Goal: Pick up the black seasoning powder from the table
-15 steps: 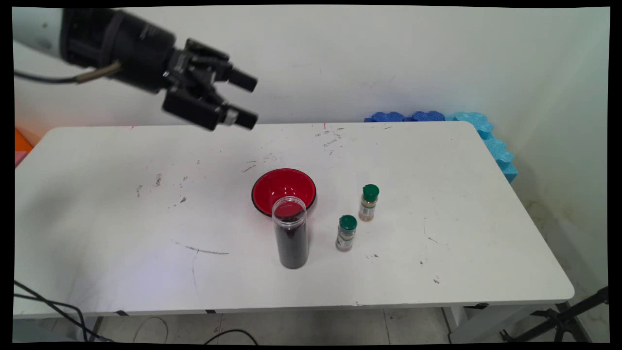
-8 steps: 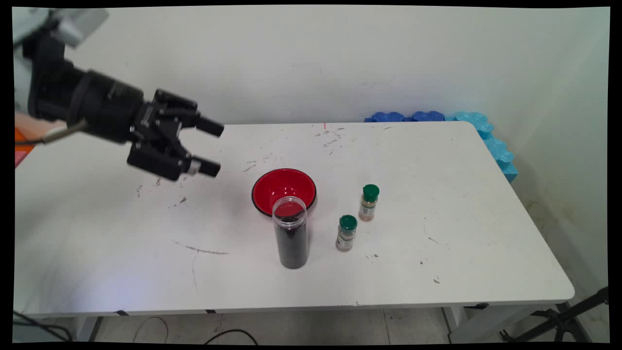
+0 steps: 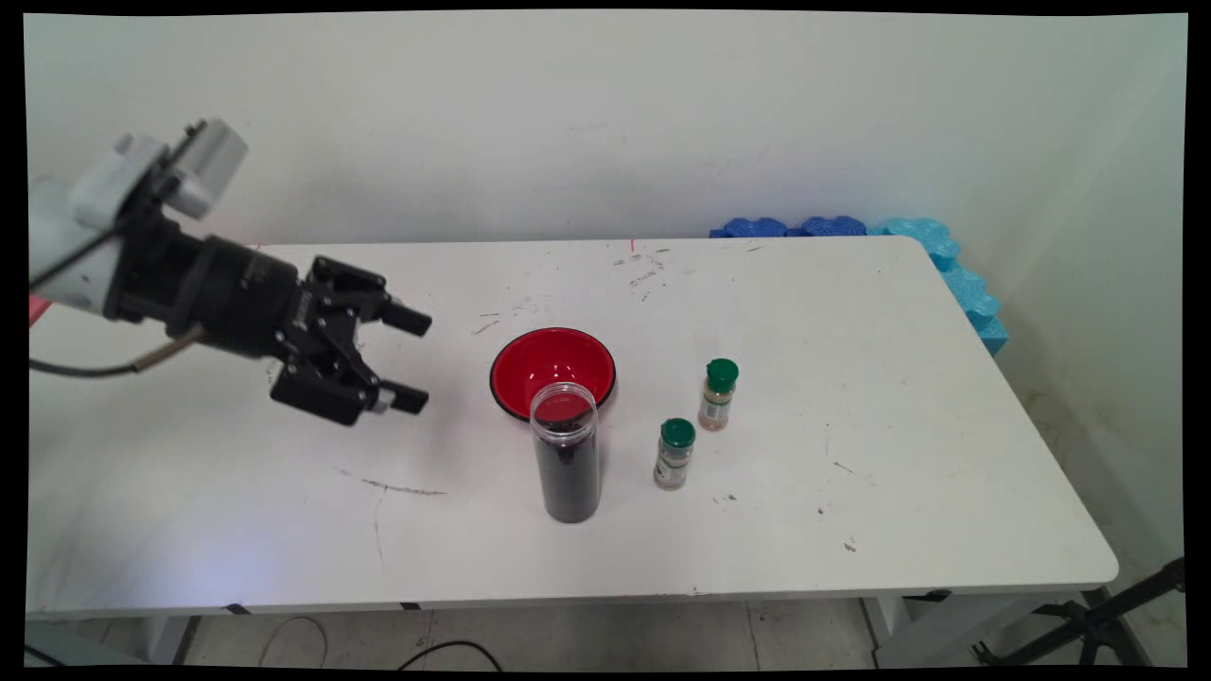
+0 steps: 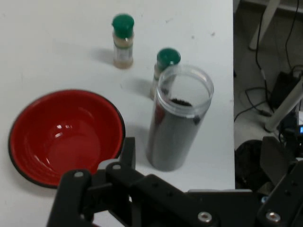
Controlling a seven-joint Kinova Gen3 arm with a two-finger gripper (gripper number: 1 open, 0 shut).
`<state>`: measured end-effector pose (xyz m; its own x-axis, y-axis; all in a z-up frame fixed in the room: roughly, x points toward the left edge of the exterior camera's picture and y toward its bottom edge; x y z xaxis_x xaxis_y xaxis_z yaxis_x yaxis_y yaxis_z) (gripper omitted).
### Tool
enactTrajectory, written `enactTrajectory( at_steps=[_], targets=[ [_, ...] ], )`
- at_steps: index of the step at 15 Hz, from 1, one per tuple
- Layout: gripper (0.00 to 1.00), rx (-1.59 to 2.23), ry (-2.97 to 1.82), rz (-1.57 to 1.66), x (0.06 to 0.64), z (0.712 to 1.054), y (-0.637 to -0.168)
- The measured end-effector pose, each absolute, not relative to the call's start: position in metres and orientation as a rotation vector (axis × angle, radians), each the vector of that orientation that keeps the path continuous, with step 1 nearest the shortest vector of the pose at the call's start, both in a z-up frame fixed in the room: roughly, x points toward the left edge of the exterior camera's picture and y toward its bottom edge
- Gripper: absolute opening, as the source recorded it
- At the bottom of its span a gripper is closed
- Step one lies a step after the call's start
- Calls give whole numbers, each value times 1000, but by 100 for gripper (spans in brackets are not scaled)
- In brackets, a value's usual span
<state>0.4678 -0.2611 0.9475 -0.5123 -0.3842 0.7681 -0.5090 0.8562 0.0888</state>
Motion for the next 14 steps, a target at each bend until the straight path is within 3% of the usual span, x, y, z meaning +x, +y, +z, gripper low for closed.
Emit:
enactTrajectory(
  at_steps=[14],
  targets=[
    [100,632,-2211,155,414,868,-287]
  ],
)
